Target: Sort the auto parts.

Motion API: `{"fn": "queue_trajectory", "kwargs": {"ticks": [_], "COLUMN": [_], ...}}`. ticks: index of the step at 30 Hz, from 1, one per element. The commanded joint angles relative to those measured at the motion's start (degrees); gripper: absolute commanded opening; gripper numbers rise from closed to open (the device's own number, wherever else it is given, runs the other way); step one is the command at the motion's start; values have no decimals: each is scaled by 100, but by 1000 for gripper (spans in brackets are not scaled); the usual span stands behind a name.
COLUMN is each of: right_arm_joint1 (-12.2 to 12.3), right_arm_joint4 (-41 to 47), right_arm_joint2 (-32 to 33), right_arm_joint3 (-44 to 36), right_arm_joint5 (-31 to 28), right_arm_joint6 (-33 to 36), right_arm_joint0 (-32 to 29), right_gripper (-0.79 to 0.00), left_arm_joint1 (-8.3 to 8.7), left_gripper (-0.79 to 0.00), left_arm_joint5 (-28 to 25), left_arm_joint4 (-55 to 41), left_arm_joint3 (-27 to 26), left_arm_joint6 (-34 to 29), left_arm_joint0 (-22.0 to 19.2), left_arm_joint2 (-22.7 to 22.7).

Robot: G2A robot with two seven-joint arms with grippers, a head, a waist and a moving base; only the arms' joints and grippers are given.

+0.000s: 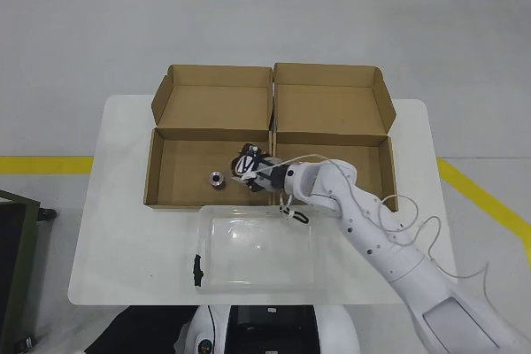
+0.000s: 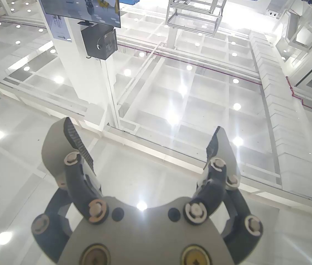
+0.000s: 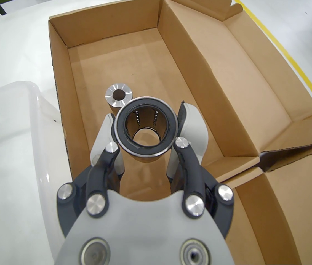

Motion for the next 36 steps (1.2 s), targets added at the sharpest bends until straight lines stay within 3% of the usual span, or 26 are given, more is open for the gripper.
{"fn": "queue_trajectory", "kwargs": {"ticks": [1,20,23,29,33,34,36], "right_arm_joint1": [-16,-199,-225,-269,-291,-296,-304], "right_arm_joint4": [-47,-189,-208,-247,-243,-235,-214], "right_arm_joint2": [-34,-309,-332,-374,-382,-382,-368], "right_arm_joint3": [9,355,418,525,559,555,542], "right_arm_joint5": [25,3,-3,-84,-136,-144,-146], "right_arm_joint6": [33,138,151,158,159,158,159], "right_arm_joint0": [17,168,198,243,249,247,238], "right_gripper": [-785,-785,-622,-551,-400,-212,-6], "left_arm_joint1": [0,0,0,0,0,0,0], "left_gripper": [0,0,0,0,0,0,0], "left_arm_joint5": [0,0,0,0,0,0,0], "left_arm_joint4": [0,0,0,0,0,0,0], "left_arm_joint3": [0,0,0,0,0,0,0], "left_arm_joint6": [0,0,0,0,0,0,0], "left_arm_joint0": [0,0,0,0,0,0,0], "left_arm_joint2": [0,0,0,0,0,0,0]}}
